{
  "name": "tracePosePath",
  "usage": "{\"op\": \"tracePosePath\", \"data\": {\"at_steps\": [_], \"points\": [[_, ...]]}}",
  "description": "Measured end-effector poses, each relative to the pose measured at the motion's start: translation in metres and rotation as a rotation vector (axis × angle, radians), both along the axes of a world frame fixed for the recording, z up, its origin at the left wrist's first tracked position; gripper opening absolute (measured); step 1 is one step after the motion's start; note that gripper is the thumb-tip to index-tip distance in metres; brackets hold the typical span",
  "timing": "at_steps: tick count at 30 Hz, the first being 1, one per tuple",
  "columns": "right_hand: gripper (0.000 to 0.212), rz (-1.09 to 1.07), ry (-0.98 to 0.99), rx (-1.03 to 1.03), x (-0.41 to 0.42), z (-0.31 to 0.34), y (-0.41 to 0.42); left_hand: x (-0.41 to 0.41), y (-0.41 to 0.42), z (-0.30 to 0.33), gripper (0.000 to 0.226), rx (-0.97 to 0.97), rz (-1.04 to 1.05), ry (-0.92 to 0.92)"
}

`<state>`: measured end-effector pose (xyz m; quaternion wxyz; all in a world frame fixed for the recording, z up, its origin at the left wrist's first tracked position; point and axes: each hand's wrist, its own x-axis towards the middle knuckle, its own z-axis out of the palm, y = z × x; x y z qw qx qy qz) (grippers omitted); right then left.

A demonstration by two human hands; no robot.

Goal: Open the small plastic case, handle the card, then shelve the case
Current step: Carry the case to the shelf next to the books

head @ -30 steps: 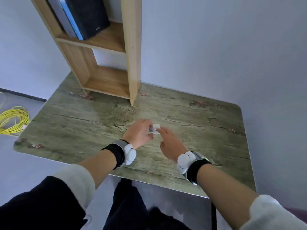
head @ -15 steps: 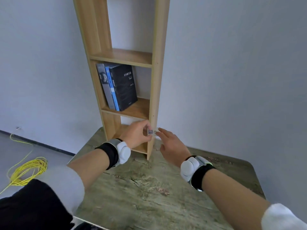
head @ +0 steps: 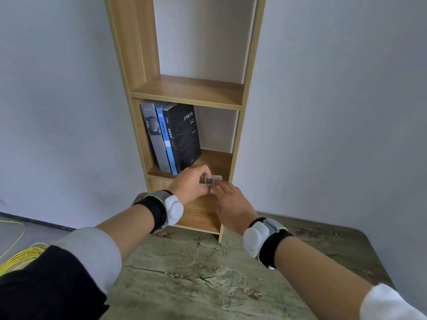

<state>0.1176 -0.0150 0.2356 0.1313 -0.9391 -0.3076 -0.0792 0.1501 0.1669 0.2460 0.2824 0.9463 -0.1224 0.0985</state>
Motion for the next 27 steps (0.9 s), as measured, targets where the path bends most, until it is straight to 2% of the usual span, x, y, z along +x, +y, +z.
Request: {"op": "tracePosePath", "data": {"at_steps": [7,13,27], "points": [[0.055,-0.123,0.051,-0.113,0.009,-0.014,0.017,0.033,0.005,-0.027,0.028,0.019,-0.053,0.025],[0.054,-0.202,-0.004,-0.105,0.013,-0.02,0.021,0.046,0.003,-0.035,0.027,0.005,-0.118,-0.021],[0.059,-0.236,-0.069,-0.156,0.013,-0.028,0.022,0.052,-0.002,-0.04,0.023,-0.029,-0.134,-0.03]]}}
